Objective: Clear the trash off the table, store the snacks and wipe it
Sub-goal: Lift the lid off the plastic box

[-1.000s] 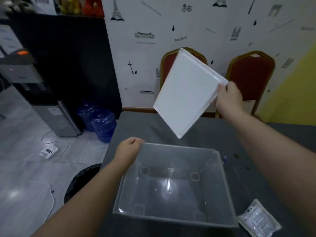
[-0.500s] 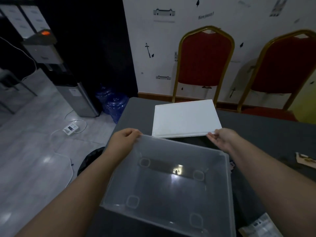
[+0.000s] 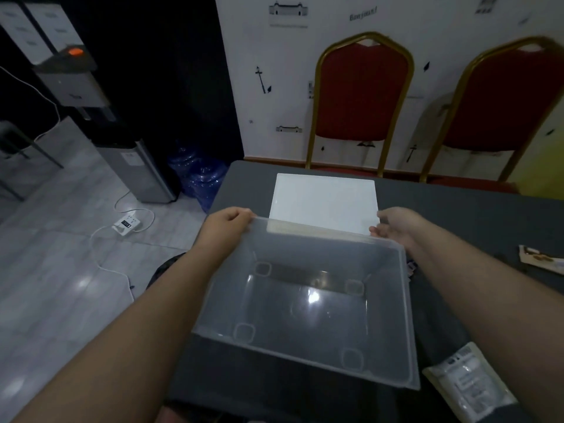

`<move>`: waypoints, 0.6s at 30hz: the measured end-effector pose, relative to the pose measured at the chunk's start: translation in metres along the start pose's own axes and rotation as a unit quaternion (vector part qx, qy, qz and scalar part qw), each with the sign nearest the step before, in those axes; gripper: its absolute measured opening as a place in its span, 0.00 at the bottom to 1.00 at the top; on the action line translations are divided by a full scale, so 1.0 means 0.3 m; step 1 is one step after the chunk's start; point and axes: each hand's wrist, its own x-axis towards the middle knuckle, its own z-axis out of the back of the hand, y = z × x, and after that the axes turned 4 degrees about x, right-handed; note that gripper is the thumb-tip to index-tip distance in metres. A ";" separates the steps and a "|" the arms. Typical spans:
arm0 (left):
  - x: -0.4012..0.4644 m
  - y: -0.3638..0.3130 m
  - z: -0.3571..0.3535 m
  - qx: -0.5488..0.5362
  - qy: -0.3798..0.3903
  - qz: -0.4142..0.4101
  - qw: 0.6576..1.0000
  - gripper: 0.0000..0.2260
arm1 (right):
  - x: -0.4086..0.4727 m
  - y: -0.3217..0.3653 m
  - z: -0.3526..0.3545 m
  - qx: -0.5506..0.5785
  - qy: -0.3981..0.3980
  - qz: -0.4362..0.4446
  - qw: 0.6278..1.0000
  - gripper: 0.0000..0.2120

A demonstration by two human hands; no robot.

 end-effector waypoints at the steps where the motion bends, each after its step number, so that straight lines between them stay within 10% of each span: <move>1: 0.001 0.003 0.001 0.001 -0.001 0.000 1.000 0.11 | -0.028 0.000 0.000 0.005 0.005 0.013 1.000 0.16; 13: -0.072 -0.064 -0.006 0.224 -0.055 -0.164 0.959 0.11 | -0.382 -0.123 0.156 -0.024 -0.085 0.272 0.958 0.05; 18: -0.245 -0.188 -0.125 0.136 0.045 -0.282 0.949 0.13 | -0.506 -0.248 0.269 0.015 -0.169 0.298 0.939 0.05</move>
